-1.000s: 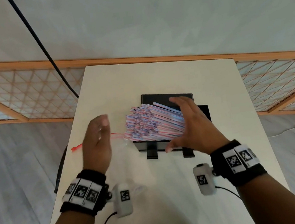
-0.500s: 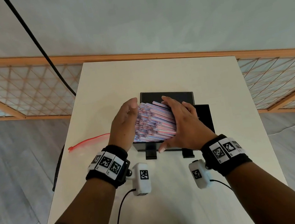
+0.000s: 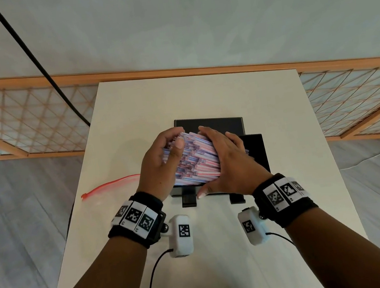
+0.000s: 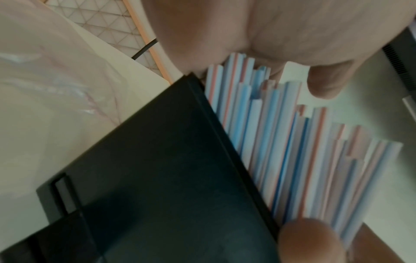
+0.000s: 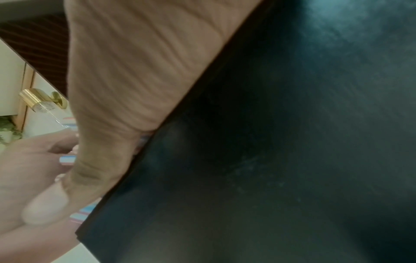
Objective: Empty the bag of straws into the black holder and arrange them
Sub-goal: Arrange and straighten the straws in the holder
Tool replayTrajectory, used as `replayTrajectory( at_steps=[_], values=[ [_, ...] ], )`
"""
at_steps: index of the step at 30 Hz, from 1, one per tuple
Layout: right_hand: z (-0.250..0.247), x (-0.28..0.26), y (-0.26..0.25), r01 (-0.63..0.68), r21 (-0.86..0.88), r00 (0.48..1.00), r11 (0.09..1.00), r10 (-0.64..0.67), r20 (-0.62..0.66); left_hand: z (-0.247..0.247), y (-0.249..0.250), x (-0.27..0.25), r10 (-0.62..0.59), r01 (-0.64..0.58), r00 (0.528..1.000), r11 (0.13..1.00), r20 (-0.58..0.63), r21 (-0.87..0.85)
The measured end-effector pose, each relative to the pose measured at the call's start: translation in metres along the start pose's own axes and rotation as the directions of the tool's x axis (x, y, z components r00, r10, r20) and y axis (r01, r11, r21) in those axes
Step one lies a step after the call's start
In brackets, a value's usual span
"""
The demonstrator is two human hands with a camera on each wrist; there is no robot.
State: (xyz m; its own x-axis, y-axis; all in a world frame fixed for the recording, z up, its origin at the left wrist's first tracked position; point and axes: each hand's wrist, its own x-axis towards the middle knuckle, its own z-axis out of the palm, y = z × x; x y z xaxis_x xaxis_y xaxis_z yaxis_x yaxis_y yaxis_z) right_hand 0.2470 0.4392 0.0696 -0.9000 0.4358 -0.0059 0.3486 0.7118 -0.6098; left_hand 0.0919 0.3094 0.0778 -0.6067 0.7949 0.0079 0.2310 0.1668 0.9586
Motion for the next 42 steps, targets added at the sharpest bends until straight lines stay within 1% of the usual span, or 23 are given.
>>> replayTrajectory(
  at_steps=[4,7,10,12,15,18,21,23,25,28,31,34,36,39,42],
  values=[
    [0.0,0.0,-0.001,0.034,0.036,0.999,0.999,-0.033,-0.013,0.001,0.0,-0.002,0.015,-0.015,1.0,0.999,0.004,-0.039],
    [-0.001,-0.001,0.001,0.052,0.026,0.998,0.998,-0.051,-0.029,0.001,0.0,-0.003,0.041,-0.04,0.999,0.998,0.011,-0.049],
    [-0.002,-0.003,0.001,0.053,0.038,0.999,0.998,-0.052,-0.017,0.0,-0.001,-0.002,0.043,-0.043,0.999,0.998,0.011,-0.053],
    [-0.002,-0.001,0.002,0.035,0.068,0.999,0.997,-0.036,0.013,0.0,-0.001,-0.002,0.042,-0.041,0.999,0.998,0.004,-0.047],
    [-0.007,0.0,0.003,-0.013,0.177,0.998,0.984,0.002,0.062,0.001,-0.002,-0.001,0.022,-0.023,1.0,0.998,-0.007,-0.067],
    [-0.017,-0.001,0.004,-0.089,0.243,0.986,0.966,0.052,0.157,0.0,-0.007,-0.001,-0.005,0.003,1.0,0.998,-0.025,-0.07],
    [-0.023,0.002,0.006,-0.151,0.194,0.958,0.969,0.095,0.271,0.0,-0.013,-0.002,-0.025,0.022,0.999,0.996,-0.035,-0.088],
    [-0.024,0.006,0.006,-0.166,0.146,0.944,0.975,0.115,0.31,0.001,-0.016,-0.001,-0.031,0.027,0.999,0.994,-0.036,-0.104],
    [-0.024,0.009,0.005,-0.168,0.109,0.94,0.98,0.125,0.319,0.003,-0.018,0.0,-0.03,0.024,0.998,0.994,-0.056,-0.105],
    [-0.023,0.011,0.001,-0.143,0.04,0.946,0.989,0.125,0.298,0.004,-0.02,0.001,-0.022,0.014,0.995,0.997,-0.095,-0.078],
    [-0.021,0.01,0.0,-0.13,-0.002,0.955,0.991,0.126,0.27,0.002,-0.02,0.0,-0.015,0.011,0.999,0.997,-0.042,-0.077],
    [-0.018,0.008,-0.001,-0.119,-0.029,0.962,0.993,0.122,0.244,-0.001,-0.017,-0.001,0.018,-0.017,0.999,1.0,0.042,-0.023],
    [-0.019,0.009,-0.003,-0.105,-0.038,0.962,0.994,0.112,0.249,-0.001,-0.014,0.0,0.023,-0.024,0.995,1.0,0.099,0.01],
    [-0.024,0.012,-0.006,-0.108,-0.023,0.955,0.994,0.11,0.275,-0.003,-0.013,0.003,0.0,-0.009,0.988,0.999,0.157,0.053],
    [-0.026,0.015,-0.01,-0.129,0.002,0.949,0.992,0.123,0.29,-0.004,-0.017,0.005,-0.057,0.047,0.984,0.997,0.17,0.063]
  ],
)
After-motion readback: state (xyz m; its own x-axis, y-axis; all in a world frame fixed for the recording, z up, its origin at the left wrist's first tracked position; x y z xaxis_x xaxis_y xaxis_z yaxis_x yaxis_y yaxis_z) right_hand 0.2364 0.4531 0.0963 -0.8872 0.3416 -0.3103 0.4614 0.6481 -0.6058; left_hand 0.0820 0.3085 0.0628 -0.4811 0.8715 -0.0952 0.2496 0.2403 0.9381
